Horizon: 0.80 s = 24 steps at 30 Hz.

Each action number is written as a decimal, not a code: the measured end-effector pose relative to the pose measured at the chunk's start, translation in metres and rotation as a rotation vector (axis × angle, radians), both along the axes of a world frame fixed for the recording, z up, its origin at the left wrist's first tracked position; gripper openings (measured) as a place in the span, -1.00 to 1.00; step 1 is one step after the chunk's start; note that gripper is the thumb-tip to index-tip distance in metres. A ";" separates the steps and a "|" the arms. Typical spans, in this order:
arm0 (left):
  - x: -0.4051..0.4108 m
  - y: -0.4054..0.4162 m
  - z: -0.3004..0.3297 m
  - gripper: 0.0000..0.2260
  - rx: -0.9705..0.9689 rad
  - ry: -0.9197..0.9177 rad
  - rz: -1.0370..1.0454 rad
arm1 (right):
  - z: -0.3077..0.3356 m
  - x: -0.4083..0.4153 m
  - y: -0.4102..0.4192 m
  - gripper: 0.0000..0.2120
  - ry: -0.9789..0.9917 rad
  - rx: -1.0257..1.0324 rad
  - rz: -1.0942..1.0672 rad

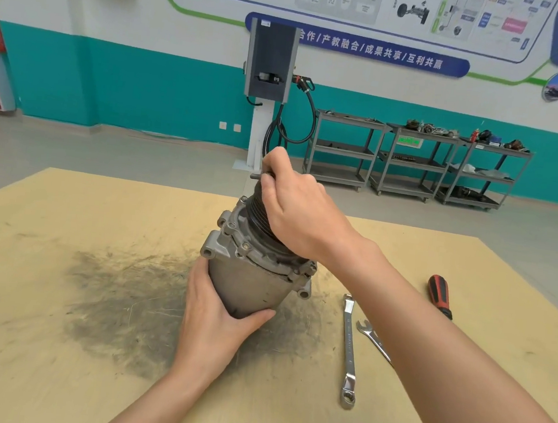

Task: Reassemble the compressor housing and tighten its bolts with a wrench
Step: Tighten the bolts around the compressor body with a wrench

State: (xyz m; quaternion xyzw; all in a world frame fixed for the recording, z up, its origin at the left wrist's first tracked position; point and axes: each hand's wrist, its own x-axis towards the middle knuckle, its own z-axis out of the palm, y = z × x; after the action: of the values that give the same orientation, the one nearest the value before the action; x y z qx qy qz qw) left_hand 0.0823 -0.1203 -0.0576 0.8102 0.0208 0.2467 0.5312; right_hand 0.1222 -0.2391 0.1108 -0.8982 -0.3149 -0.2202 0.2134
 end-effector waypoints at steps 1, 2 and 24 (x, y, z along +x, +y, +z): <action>0.000 0.000 0.000 0.09 0.005 0.002 -0.001 | 0.000 0.001 0.000 -0.89 0.003 -0.005 0.004; 0.000 0.000 0.000 0.09 0.008 0.004 0.000 | 0.000 0.001 -0.001 -0.89 0.018 0.004 0.016; 0.000 0.003 -0.002 0.12 0.095 0.030 0.026 | -0.099 -0.020 -0.077 -0.79 0.230 0.584 0.005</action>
State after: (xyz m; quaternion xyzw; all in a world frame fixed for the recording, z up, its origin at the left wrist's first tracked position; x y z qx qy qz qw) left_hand 0.0826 -0.1177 -0.0592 0.8378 0.0277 0.2420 0.4886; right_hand 0.1022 -0.3158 0.0120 -0.8172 -0.2142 -0.1980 0.4971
